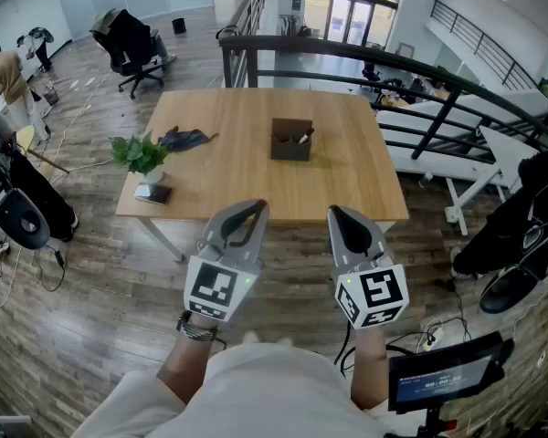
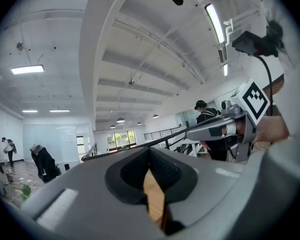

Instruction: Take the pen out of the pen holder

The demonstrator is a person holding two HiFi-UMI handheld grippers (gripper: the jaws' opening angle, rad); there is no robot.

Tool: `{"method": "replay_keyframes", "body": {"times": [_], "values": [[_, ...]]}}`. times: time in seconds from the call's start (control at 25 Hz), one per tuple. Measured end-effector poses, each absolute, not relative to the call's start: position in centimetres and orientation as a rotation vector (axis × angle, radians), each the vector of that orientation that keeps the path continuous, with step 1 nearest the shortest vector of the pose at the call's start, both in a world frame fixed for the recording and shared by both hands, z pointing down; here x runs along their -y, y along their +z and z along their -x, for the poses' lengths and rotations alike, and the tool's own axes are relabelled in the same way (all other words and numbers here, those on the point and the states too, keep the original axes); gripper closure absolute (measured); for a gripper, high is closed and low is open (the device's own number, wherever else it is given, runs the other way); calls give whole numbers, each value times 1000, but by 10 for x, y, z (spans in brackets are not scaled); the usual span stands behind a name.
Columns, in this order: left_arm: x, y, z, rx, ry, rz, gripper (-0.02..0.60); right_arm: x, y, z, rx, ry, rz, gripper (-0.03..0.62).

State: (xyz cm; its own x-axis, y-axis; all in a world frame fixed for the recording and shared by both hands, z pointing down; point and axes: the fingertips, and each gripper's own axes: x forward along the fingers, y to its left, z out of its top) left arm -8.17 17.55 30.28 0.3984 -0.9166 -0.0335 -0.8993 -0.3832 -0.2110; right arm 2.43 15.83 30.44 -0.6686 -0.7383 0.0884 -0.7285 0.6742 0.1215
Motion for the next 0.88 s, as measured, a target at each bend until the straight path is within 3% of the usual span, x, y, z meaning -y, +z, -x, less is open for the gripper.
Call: {"method": "replay_keyframes", "body": {"times": [0.88], "values": [[-178,309,104,-1582,-135,2495,583,-173,291,11,2847,-214,-1102,592]]}}
